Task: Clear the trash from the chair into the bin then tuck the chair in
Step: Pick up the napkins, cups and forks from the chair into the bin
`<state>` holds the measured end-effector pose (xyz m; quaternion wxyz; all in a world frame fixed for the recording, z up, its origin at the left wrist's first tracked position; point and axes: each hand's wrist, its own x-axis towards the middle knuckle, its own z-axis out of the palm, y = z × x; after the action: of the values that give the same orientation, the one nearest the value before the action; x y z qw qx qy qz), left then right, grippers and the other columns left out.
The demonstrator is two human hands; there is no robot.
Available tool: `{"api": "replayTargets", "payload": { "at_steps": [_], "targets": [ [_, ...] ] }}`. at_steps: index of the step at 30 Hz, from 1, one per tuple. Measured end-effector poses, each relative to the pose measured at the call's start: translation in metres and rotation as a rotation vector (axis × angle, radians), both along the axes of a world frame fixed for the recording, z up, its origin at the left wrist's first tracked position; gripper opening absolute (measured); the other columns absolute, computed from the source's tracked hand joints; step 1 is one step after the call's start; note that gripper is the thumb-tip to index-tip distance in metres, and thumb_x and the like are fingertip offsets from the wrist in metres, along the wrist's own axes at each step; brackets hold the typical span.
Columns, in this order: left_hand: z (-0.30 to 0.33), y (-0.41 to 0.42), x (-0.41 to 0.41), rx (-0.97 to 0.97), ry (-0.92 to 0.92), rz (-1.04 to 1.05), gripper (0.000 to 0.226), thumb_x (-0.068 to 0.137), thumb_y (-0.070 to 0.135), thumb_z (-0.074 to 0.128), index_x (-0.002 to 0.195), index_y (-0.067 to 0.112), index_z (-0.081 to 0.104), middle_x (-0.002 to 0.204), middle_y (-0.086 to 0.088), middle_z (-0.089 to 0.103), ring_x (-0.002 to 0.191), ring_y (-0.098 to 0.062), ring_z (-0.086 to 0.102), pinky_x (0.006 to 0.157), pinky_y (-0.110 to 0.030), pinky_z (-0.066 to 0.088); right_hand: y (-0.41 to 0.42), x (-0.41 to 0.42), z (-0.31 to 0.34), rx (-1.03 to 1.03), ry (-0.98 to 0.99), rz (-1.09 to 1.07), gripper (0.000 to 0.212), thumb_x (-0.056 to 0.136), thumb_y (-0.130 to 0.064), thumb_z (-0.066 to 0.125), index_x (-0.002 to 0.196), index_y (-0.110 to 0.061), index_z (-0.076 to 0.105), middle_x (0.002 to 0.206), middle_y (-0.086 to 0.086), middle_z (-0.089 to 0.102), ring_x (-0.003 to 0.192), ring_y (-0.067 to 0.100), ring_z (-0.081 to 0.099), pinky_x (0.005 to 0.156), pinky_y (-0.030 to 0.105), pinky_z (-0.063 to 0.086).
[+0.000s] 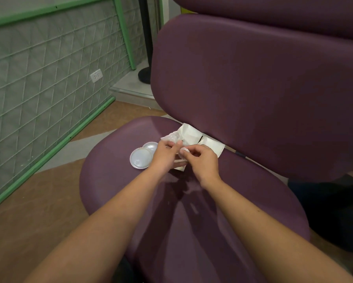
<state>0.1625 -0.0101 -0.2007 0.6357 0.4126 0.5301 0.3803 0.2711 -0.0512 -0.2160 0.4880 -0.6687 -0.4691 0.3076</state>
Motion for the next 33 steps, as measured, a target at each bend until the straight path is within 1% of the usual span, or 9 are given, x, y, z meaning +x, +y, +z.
{"api": "replayTargets", "payload": {
  "at_steps": [6,13,16,19,21,24,28,31,33],
  "targets": [
    [-0.008,0.008,-0.043,0.019,0.05,0.108,0.026,0.102,0.015,0.048,0.127,0.009,0.043,0.101,-0.009,0.064,0.061,-0.015,0.066,0.052,-0.024,0.056,0.016,-0.021,-0.013,-0.01,-0.082,0.005,0.011,0.088,-0.026,0.061,0.09,-0.026,0.072,0.091,-0.006,0.068,0.094,0.018,0.06,0.086,0.041,0.051],
    [-0.021,0.023,-0.078,-0.08,0.194,0.141,0.027,0.095,0.013,0.039,0.115,0.009,0.057,0.085,-0.006,0.049,0.063,-0.014,0.047,0.056,-0.029,0.05,0.045,-0.037,-0.018,-0.099,-0.666,0.1,0.028,0.091,-0.023,0.053,0.113,-0.027,0.069,0.115,-0.001,0.06,0.111,0.025,0.045,0.092,0.036,0.041],
    [-0.018,0.026,-0.085,-0.106,0.224,0.106,0.024,0.096,0.036,0.04,0.097,0.02,0.058,0.085,0.0,0.048,0.066,-0.014,0.045,0.058,-0.029,0.048,0.054,-0.041,-0.026,-0.194,-0.971,0.268,0.039,0.09,-0.023,0.052,0.127,-0.035,0.059,0.125,0.004,0.048,0.114,0.029,0.039,0.095,0.037,0.033],
    [-0.019,0.027,-0.088,-0.086,0.336,0.061,0.053,0.092,0.069,0.028,0.103,0.025,0.055,0.082,0.003,0.05,0.07,-0.016,0.049,0.059,-0.03,0.048,0.058,-0.042,-0.034,-0.197,-1.136,0.331,0.038,0.091,-0.022,0.053,0.125,-0.038,0.059,0.122,0.003,0.045,0.113,0.029,0.038,0.094,0.037,0.03],
    [-0.021,0.03,-0.088,-0.071,0.399,0.065,0.054,0.096,0.065,0.025,0.095,0.02,0.056,0.08,0.001,0.051,0.068,-0.017,0.05,0.059,-0.028,0.047,0.058,-0.043,-0.037,-0.175,-1.174,0.322,0.034,0.092,-0.022,0.053,0.122,-0.036,0.063,0.121,0.002,0.047,0.114,0.029,0.039,0.093,0.038,0.029],
    [-0.026,0.033,-0.087,-0.064,0.42,0.071,0.035,0.101,0.036,0.034,0.081,0.015,0.054,0.086,-0.006,0.053,0.064,-0.018,0.051,0.058,-0.027,0.044,0.055,-0.044,-0.035,-0.142,-1.133,0.279,0.027,0.094,-0.028,0.051,0.116,-0.034,0.067,0.117,-0.002,0.053,0.112,0.027,0.041,0.09,0.038,0.028],
    [-0.027,0.027,-0.081,-0.088,0.264,0.069,0.032,0.095,0.007,0.036,0.118,0.017,0.056,0.076,-0.005,0.053,0.057,-0.014,0.051,0.058,-0.026,0.042,0.042,-0.048,-0.021,-0.105,-0.639,0.153,0.018,0.096,-0.039,0.051,0.103,-0.03,0.066,0.103,-0.011,0.065,0.106,0.019,0.05,0.088,0.035,0.025],
    [-0.016,0.017,-0.072,-0.107,0.14,0.019,0.026,0.1,0.027,0.043,0.11,0.009,0.058,0.067,-0.007,0.055,0.048,-0.013,0.051,0.059,-0.026,0.043,0.03,-0.054,-0.009,-0.108,-0.253,0.165,0.002,0.094,-0.035,0.056,0.095,-0.033,0.057,0.095,-0.014,0.067,0.097,0.011,0.058,0.088,0.03,0.021],
    [-0.011,0.013,-0.067,-0.096,0.137,-0.068,0.051,0.101,0.05,0.035,0.098,0.005,0.058,0.064,-0.01,0.054,0.05,-0.015,0.049,0.058,-0.027,0.041,0.023,-0.058,-0.006,-0.112,-0.148,0.186,0.006,0.091,-0.035,0.061,0.093,-0.032,0.056,0.094,-0.015,0.07,0.092,0.006,0.061,0.092,0.03,0.024]
  ]
}}
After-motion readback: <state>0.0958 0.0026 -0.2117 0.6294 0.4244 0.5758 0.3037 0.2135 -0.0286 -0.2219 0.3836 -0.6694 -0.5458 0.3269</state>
